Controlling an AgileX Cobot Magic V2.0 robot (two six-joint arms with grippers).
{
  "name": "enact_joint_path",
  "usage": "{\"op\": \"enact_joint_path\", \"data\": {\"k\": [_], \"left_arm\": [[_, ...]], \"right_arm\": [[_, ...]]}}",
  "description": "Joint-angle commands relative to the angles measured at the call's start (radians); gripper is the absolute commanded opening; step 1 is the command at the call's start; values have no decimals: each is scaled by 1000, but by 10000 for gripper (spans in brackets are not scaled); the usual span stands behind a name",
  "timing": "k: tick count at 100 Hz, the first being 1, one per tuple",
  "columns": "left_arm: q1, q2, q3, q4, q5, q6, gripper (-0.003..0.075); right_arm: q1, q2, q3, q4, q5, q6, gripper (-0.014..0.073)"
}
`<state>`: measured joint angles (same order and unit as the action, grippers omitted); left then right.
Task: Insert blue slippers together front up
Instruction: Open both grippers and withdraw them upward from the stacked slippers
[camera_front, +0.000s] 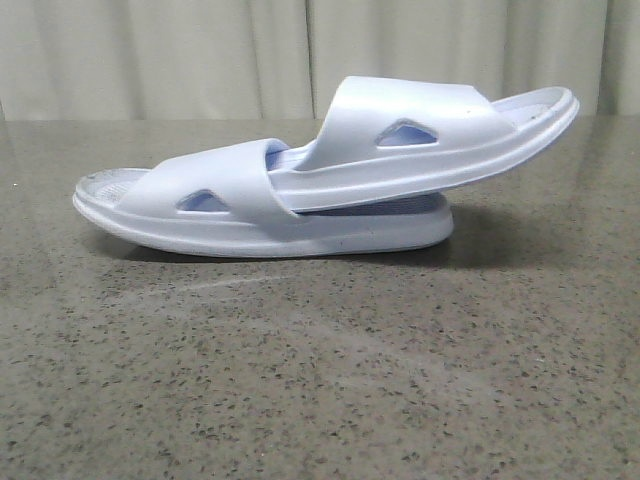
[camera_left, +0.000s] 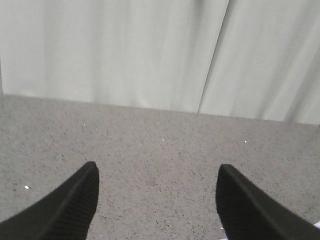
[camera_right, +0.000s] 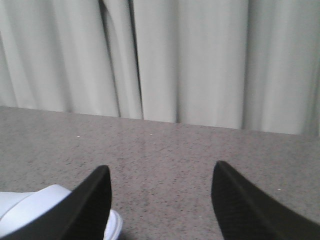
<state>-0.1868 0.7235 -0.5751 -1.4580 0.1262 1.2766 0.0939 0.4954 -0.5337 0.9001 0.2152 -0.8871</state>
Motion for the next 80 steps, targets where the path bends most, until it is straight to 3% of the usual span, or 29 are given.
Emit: {"op": "enact_joint_path", "data": {"k": [1, 18, 37, 66, 80], "left_arm": [[-5, -88, 17, 28, -28, 3, 444], [-5, -255, 150, 37, -30, 3, 444], [-5, -406, 320, 60, -116, 5, 444], [-5, -485, 445, 60, -172, 5, 442], [-5, -485, 453, 60, -172, 5, 364]], "right_arm": [[4, -64, 37, -23, -131, -18, 384], [4, -221, 141, -24, -215, -18, 384], [4, -341, 250, -94, -192, -18, 384], [4, -372, 368, -104, -314, -18, 377], [4, -372, 368, -104, -314, -18, 247]]}}
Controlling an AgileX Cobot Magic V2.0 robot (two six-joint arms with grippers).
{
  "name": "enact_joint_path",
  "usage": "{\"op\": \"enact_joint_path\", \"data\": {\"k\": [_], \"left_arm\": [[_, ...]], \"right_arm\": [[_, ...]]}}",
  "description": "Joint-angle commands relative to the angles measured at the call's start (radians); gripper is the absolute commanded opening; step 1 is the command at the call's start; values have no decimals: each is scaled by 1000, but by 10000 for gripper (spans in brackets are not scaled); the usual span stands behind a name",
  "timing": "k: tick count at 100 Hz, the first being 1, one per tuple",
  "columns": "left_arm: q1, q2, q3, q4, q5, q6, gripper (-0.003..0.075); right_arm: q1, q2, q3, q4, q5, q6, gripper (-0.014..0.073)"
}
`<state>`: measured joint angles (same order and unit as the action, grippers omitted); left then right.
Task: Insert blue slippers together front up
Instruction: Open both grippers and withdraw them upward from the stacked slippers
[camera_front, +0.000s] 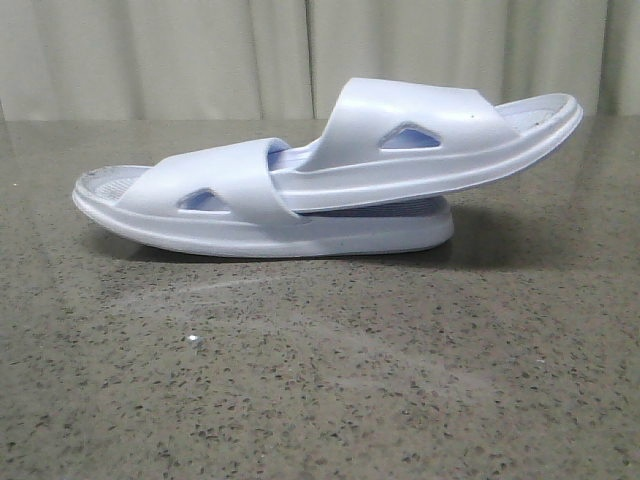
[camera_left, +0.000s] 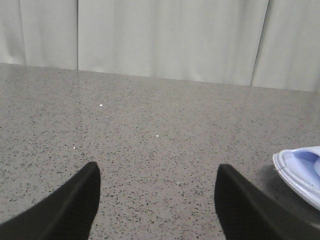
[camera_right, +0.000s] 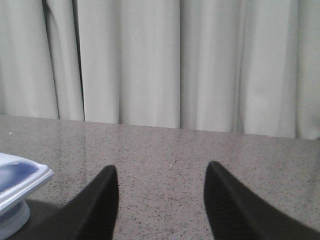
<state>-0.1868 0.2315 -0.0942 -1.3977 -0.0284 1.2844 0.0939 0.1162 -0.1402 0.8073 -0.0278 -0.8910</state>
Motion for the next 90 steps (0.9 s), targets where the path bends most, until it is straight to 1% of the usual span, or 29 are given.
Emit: {"op": "enact_joint_path", "data": {"k": [1, 5, 10, 12, 17, 19, 24, 26, 90], "left_arm": [[-5, 7, -28, -1, -18, -2, 350], [-5, 7, -28, -1, -18, -2, 310], [-5, 7, -28, -1, -18, -2, 237], [-5, 7, -28, -1, -18, -2, 217], [-5, 7, -28, -1, -18, -2, 134], [-5, 7, -28, -1, -18, -2, 113], [-5, 7, -28, -1, -18, -2, 32], [-5, 7, -28, -1, -18, -2, 13], [-5, 7, -28, -10, -14, -2, 16]], "right_arm": [[4, 7, -25, -11, -71, -14, 226], [4, 7, -25, -11, -71, -14, 171], [4, 7, -25, -11, -69, -14, 79], [4, 7, -25, -11, -69, -14, 57], [4, 7, -25, -11, -69, -14, -28], [4, 7, -25, -11, -69, -14, -47], [4, 7, -25, -11, -67, -14, -109], [4, 7, -25, -11, -67, -14, -106], [4, 7, -25, -11, -60, -14, -107]]}}
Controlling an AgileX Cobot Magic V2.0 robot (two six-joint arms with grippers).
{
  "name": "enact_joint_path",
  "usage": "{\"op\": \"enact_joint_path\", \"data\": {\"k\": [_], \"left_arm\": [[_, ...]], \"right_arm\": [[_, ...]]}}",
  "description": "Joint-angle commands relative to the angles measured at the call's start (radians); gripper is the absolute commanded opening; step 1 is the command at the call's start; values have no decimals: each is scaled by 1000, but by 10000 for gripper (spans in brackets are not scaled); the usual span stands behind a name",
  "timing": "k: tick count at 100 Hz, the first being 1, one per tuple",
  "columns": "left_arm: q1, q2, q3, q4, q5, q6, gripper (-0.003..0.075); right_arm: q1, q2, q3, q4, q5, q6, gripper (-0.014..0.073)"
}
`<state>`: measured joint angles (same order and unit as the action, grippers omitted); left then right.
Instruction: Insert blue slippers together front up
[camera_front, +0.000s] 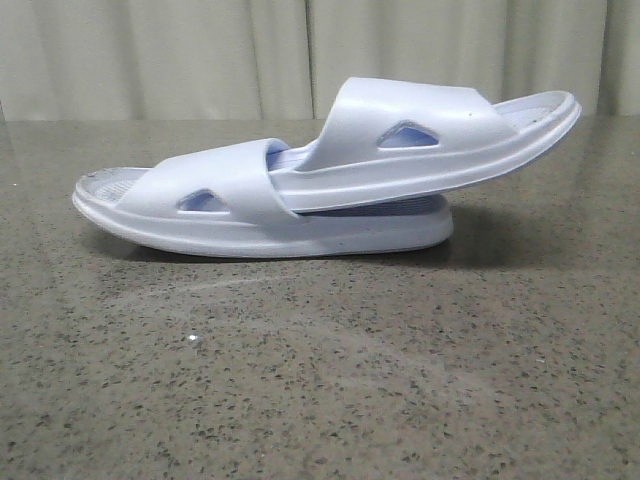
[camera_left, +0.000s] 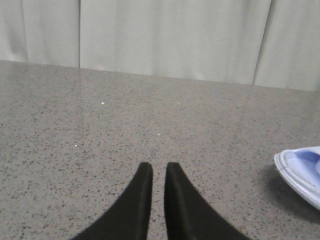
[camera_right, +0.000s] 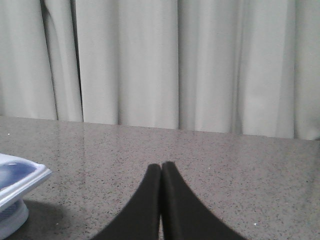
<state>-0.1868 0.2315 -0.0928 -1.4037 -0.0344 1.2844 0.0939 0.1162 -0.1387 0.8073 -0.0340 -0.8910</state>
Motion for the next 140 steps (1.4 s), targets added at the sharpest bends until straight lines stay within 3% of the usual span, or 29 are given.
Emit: {"op": "enact_joint_path", "data": {"k": [1, 38, 52, 62, 76, 81, 86, 118, 140], "left_arm": [[-5, 7, -29, -4, -7, -2, 16], [-3, 4, -27, 0, -24, -2, 16], [-3, -1, -27, 173, -17, -31, 16], [-3, -1, -27, 508, -15, -300, 16], [-3, -1, -23, 1138, -15, -928, 16], [3, -1, -21, 1254, -13, -1085, 16], [17, -2, -14, 1302, -11, -1146, 16], [66, -197, 105, 1330, -15, -1163, 16], [79, -264, 103, 1370, 60, -1163, 16]], "right_arm": [[4, 7, -27, -11, -53, -14, -107], [4, 7, -27, -11, -53, -14, -107], [4, 7, -27, -11, -53, -14, -107], [4, 7, -27, -11, -53, -14, -107], [4, 7, -27, -11, -53, -14, -107], [4, 7, -27, -11, -53, -14, -107], [4, 7, -27, -11, -53, -14, -107], [4, 7, -27, -11, -53, -14, -107], [4, 7, -27, -11, -53, -14, -107]]}}
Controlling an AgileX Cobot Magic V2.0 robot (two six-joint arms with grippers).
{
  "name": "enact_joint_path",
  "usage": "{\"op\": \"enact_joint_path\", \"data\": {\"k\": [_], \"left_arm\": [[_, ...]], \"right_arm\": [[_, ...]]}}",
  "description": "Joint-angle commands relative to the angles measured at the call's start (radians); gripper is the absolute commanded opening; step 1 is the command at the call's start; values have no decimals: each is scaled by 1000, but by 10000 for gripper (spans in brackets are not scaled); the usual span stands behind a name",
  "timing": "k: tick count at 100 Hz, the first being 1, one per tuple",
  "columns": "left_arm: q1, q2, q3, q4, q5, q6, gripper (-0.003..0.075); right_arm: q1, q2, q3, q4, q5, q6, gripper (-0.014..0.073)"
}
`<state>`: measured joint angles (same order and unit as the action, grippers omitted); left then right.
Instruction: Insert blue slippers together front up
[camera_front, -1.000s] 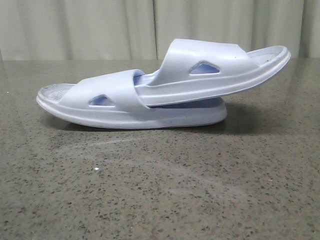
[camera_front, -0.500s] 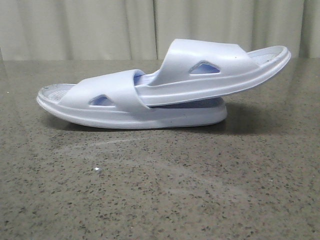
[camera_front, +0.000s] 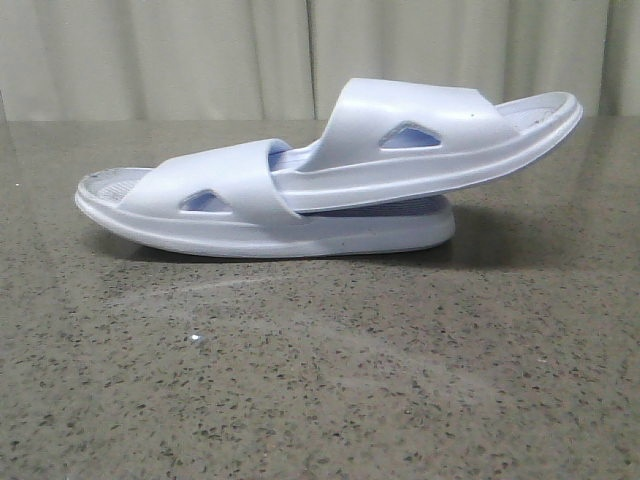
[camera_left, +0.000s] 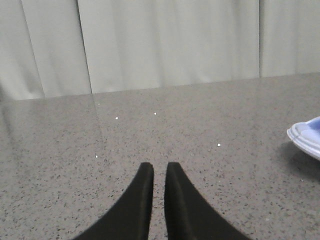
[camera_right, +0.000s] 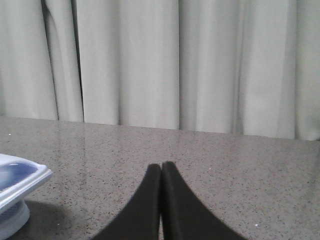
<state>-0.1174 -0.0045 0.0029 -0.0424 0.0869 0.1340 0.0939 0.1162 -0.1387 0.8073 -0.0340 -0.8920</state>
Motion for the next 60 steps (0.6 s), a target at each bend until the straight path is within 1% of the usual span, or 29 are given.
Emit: {"op": "enact_joint_path", "data": {"k": [1, 60], "left_arm": [[10, -28, 7, 9, -61, -13, 16], [19, -28, 7, 5, -61, -14, 16]], "right_arm": [[4, 7, -27, -11, -53, -13, -107], [4, 7, -27, -11, -53, -13, -107]]}}
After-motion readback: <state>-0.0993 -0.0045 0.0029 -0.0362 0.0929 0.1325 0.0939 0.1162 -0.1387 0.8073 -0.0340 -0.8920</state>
